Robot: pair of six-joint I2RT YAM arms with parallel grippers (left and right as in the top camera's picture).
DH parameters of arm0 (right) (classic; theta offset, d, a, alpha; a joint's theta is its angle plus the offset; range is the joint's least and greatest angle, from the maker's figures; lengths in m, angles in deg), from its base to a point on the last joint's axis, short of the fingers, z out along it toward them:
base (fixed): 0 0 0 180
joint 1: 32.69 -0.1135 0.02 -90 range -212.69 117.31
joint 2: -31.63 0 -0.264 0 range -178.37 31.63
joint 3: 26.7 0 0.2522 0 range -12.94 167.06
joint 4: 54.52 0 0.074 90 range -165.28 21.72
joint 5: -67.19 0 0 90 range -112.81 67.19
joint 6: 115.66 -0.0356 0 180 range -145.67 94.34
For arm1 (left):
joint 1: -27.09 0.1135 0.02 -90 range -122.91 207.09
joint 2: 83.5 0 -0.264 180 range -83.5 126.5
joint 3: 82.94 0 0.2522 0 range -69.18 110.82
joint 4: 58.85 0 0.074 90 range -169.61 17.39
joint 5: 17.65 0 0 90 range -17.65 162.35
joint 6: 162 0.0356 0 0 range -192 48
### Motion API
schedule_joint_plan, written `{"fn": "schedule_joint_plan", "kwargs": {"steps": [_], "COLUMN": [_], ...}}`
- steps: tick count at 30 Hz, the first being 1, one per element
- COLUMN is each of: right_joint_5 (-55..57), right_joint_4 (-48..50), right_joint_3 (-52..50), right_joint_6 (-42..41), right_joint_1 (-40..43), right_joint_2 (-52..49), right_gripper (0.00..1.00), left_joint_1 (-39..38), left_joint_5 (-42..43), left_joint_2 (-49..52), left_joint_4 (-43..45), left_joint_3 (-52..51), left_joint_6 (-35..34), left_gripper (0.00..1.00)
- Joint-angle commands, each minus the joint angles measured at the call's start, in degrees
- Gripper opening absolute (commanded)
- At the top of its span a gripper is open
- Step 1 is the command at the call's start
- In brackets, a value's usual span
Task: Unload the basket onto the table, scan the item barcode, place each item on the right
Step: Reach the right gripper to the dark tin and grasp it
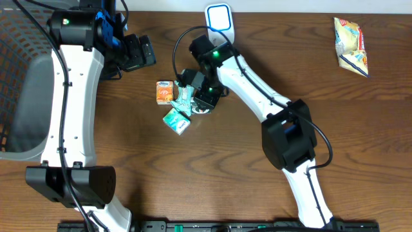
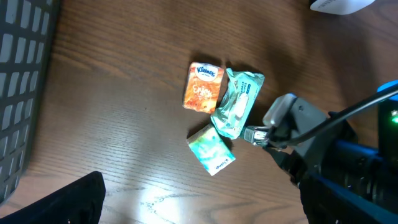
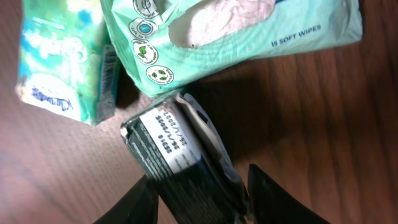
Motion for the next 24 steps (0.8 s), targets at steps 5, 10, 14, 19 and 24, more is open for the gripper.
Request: {"fn": "schedule_joint_plan", "kwargs": {"steps": [5,10,14,19,24], "right_joint_5": [-10.45,-11.43,-14.01,-23.02,-26.64], "right_joint_4": [-3.56,-4.81,-5.51,-3.78,0.85], "right_joint_3": [-0.20,-0.20,-0.20,-0.20,-0.20], "right_joint_6": [-4.33,-9.27,-11.34,-11.13,-18.69], "right_joint_1": [7.23,13.05,17.38,19.23,17.22], "right_joint_2": [0.04,0.04,0.07,0.07,0.07], "right_gripper": [0.31,0.21,0.33,0.56,0.58], "left_joint_1": [0.35,0.35,0.35,0.35,0.35], "left_joint_5": [-0.76,-0.76,-0.76,-0.76,-0.76], "left_joint_2": [0.31,0.31,0.31,0.31,0.31], "left_joint_4": [-0.17,-0.17,-0.17,-0.17,-0.17], "left_joint_3": [0.20,0.20,0.20,0.20,0.20], "left_joint_6": [0.35,0.35,0.35,0.35,0.35], "left_gripper": [0.98,0.98,0.98,0.98,0.98]}}
